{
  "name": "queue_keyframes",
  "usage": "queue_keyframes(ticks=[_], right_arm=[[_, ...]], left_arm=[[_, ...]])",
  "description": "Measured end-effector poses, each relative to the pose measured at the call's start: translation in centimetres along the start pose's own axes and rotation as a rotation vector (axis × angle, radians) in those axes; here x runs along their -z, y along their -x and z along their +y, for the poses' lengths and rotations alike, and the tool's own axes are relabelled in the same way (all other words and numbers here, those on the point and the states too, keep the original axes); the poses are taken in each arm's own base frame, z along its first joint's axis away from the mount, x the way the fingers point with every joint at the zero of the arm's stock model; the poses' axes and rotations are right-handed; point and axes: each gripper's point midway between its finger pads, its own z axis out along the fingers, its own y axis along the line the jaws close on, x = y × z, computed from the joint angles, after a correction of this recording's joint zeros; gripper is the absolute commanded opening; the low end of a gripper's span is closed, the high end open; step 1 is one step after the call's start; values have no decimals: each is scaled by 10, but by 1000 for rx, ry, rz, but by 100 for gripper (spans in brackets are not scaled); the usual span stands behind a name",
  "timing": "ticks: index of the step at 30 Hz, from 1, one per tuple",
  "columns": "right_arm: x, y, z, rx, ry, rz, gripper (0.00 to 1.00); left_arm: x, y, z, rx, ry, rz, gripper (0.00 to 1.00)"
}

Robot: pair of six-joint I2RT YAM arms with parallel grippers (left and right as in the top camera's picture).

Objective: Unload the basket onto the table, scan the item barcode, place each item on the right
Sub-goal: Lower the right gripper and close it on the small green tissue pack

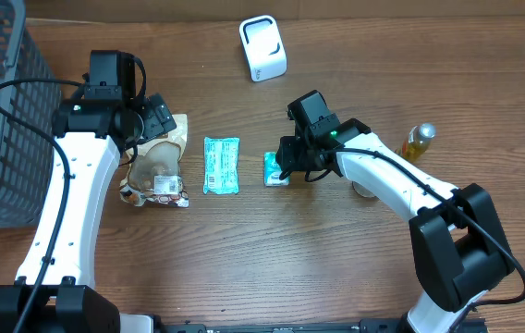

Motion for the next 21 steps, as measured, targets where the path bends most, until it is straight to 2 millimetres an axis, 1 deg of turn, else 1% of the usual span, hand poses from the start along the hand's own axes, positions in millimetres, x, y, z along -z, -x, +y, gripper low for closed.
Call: queue_keyframes(ticks=[9,14,16,19,21], right_arm=[[0,2,1,5,5,-10,40],[-5,-1,-1,5,7,-13,40],[-7,-3,-3,5,5,-11,40],[-9,-6,-5,5,4,-7,36],[-10,-6,-5,5,4,-9,36]], left_arm=[[0,0,0,0,0,0,100],[0,0,0,0,0,0,99],[0,0,0,0,0,0,99],[0,0,0,0,0,0,100],[0,0,0,0,0,0,99]])
